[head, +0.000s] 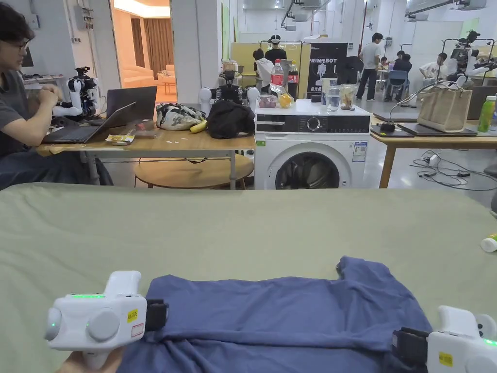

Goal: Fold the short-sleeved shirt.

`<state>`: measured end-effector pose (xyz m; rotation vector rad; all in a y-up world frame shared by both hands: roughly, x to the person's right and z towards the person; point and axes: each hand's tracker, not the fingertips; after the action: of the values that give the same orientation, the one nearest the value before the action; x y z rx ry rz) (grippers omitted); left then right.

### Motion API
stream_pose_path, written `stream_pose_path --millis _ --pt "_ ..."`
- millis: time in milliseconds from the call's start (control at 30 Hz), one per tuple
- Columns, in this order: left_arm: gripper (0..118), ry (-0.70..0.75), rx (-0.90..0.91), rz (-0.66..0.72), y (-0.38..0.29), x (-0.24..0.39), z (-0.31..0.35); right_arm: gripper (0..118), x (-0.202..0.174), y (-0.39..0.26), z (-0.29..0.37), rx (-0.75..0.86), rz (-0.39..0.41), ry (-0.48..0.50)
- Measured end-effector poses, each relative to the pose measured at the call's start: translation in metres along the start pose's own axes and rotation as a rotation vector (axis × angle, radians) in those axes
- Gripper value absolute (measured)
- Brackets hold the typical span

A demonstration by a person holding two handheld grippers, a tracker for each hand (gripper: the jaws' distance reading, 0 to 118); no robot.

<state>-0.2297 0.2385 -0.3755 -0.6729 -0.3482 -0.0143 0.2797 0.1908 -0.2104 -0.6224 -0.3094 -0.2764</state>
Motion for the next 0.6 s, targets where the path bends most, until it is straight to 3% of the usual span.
stream_pose_path --millis 33,67,233,300,333,400,467,500,533,600 --pt "75 -0.045 0.039 0.032 -0.002 0.001 0.007 77 -0.001 -0.001 0.009 0.039 -0.007 0.023" --pt "77 -0.08 0.064 0.042 -0.002 0.003 0.016 77 -0.001 -0.001 0.016 0.063 -0.017 0.069" --pt "77 -0.097 0.223 -0.011 -0.004 0.027 0.072 76 -0.024 0.003 0.057 0.166 0.049 0.117" --pt "77 -0.107 0.259 -0.034 -0.007 0.037 0.096 71 -0.034 0.001 0.078 0.215 0.093 0.148" --pt "74 -0.105 0.276 -0.042 -0.009 0.041 0.106 63 -0.039 -0.001 0.088 0.233 0.123 0.155" --pt "54 -0.126 0.302 -0.067 -0.014 0.046 0.125 45 -0.05 -0.006 0.106 0.283 0.164 0.153" --pt "19 -0.126 0.306 -0.098 -0.018 0.052 0.142 7 -0.056 -0.014 0.123 0.299 0.179 0.157" --pt "6 -0.132 0.311 -0.109 -0.02 0.053 0.148 0 -0.06 -0.016 0.128 0.301 0.197 0.147" --pt "0 -0.151 0.322 -0.117 -0.023 0.054 0.156 0 -0.063 -0.021 0.135 0.32 0.232 0.111" --pt "0 -0.161 0.327 -0.11 -0.027 0.053 0.168 0 -0.061 -0.027 0.145 0.306 0.241 0.134"
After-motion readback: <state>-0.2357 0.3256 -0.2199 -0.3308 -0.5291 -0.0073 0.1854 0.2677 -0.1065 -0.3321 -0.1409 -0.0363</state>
